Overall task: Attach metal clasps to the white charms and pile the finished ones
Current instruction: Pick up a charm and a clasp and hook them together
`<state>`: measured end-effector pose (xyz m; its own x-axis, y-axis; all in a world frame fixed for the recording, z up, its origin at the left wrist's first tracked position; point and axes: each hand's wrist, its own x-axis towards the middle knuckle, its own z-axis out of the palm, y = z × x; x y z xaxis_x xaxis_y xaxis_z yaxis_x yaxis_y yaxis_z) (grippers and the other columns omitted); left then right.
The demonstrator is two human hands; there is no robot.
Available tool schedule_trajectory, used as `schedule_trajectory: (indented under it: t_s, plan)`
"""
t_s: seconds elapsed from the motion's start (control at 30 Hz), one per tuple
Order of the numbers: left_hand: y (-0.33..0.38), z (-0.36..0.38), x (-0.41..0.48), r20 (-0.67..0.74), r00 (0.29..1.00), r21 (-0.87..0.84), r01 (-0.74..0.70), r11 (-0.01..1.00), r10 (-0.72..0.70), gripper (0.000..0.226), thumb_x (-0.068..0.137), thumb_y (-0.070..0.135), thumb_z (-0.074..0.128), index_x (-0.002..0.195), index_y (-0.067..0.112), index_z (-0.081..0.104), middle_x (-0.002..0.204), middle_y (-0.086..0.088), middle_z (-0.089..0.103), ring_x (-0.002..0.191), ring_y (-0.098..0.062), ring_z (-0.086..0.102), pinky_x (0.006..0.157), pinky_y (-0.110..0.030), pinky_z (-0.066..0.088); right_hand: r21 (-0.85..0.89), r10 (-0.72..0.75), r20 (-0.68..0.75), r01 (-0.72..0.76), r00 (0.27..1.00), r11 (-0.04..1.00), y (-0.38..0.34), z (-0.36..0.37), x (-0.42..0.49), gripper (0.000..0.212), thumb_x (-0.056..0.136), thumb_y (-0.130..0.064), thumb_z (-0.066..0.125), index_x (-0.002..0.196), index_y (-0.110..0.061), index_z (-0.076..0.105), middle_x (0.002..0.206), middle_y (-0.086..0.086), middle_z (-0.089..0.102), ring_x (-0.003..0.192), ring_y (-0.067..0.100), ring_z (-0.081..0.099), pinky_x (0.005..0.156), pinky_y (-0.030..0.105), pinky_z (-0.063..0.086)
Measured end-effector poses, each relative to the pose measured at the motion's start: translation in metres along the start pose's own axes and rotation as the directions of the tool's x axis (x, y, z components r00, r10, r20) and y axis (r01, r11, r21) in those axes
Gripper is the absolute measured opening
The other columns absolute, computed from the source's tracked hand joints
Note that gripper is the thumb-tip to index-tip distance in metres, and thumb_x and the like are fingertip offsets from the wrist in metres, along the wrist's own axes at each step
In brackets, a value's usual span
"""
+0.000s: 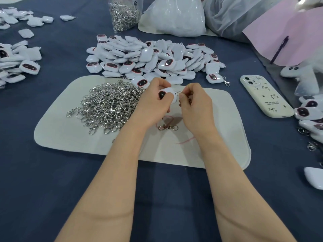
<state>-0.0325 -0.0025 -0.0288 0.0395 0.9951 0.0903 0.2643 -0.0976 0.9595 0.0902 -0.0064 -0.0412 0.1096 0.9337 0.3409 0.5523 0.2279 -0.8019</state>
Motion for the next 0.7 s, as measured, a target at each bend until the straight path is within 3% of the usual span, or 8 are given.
schedule_trajectory:
  t_s: [0.4,0.7]
  plan:
    - [-0.0050,-0.0043,0.0021,-0.006,1.000,-0.012,0.002,1.000,-0.002,0.021,0.087,0.008,0.053,0.098,0.024,0.047,0.087,0.005,0.057,0.044,-0.003,0.053,0.049,-0.020,0.044,0.024,-0.006,0.053,0.004,0.999,1.000,-0.0056,-0.0004,-0.0029,0.010,0.090,-0.003,0.052,0.086,-0.013,0.049,0.084,0.008,0.061,0.084,0.026,0.059,0.074,0.030,0.045]
    - [-0.0044,-0.0063,0.0023,0.002,1.000,-0.003,0.003,1.000,-0.003,0.021,0.087,0.008,0.053,0.100,0.023,0.047,0.088,0.004,0.058,0.043,-0.001,0.052,0.047,-0.018,0.044,0.032,-0.002,0.084,-0.001,0.996,0.999,-0.0054,-0.0027,-0.0028,0.011,0.090,-0.003,0.051,0.086,-0.013,0.049,0.081,0.007,0.061,0.082,0.026,0.059,0.074,0.031,0.045]
